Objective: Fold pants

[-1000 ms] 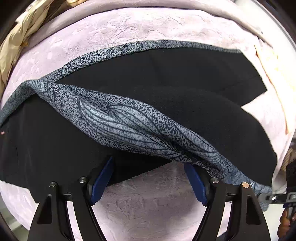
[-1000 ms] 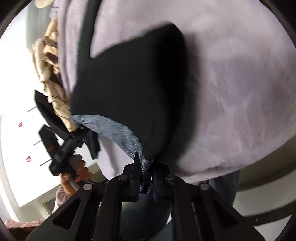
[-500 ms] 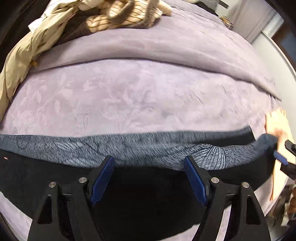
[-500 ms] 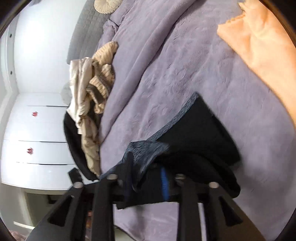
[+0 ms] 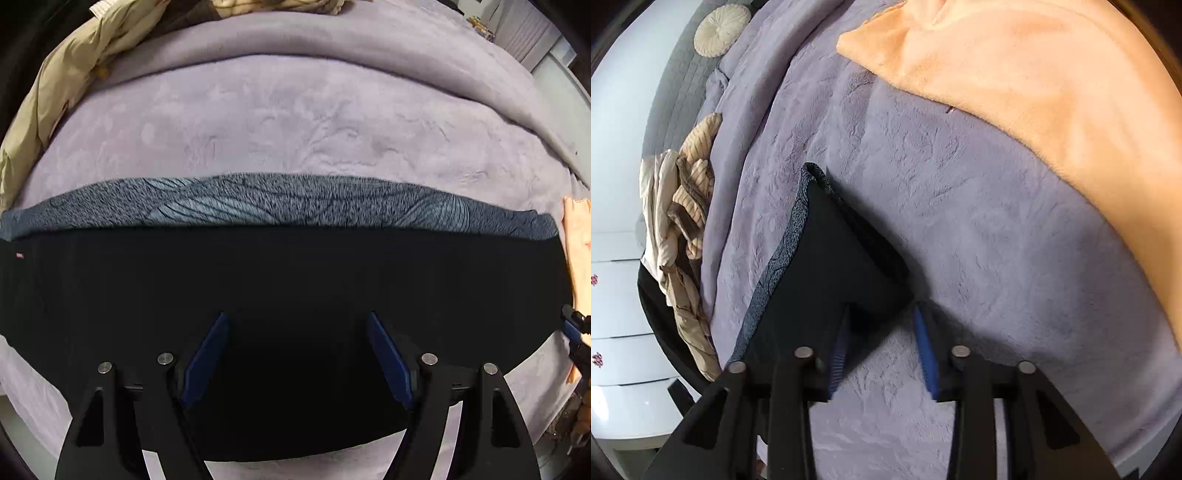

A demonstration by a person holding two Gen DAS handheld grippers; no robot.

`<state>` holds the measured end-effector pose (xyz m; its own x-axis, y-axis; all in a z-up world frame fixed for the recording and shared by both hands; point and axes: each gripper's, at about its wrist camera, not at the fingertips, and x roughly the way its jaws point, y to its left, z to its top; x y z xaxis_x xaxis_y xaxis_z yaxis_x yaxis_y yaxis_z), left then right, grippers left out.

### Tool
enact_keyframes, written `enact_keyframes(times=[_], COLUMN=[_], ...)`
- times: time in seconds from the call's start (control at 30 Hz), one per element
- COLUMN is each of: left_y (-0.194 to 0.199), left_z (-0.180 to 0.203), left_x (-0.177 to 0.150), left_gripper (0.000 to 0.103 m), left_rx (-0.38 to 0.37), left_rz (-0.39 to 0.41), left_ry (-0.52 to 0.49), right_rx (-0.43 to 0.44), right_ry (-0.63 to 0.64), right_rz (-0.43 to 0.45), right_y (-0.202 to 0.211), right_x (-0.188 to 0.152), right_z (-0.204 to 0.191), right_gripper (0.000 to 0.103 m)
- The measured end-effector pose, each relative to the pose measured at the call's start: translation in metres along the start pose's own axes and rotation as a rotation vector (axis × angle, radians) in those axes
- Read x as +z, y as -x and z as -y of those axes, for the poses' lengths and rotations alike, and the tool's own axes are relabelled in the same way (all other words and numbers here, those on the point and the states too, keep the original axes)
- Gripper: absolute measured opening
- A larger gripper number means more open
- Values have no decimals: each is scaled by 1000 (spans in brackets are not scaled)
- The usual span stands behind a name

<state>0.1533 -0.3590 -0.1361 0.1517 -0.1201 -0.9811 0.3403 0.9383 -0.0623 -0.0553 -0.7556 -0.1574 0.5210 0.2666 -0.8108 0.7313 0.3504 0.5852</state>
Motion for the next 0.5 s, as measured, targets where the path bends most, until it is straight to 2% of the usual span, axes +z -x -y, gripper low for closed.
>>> enact_keyframes(times=[0.03,0.13,0.17,0.23,0.3,0.37,0.4,0.43,0.47,0.5], left_y=[0,12,12,2,-16,-21,-19,-14,-6,1], left_z=[0,3,4,8,8,9,11,12,10,10], left_x=[0,0,0,-1,-4,-6,-5,-5,-5,-2], left_gripper=[78,78,78,78,78,78,78,78,78,78], left_rx=[4,-10,-11,14,49,61,67,71,59,44], left_rz=[3,60,65,43,13,12,7,7,22,40], left_ry=[5,17,10,-19,-25,-37,-49,-52,-43,-34], right_rx=[15,151,148,86,13,-36,-59,-61,-80,-146], right_ry=[14,138,173,182,125,73,37,24,34,75], right_rz=[8,58,68,54,-2,-78,-88,-52,-15,57], right_y=[2,25,31,26,7,-10,-9,1,9,24], right_x=[1,6,7,9,10,11,11,9,9,6], right_z=[-6,-42,-51,-51,-29,-6,4,7,3,-6], right_gripper=[15,13,13,13,13,21,27,32,32,32])
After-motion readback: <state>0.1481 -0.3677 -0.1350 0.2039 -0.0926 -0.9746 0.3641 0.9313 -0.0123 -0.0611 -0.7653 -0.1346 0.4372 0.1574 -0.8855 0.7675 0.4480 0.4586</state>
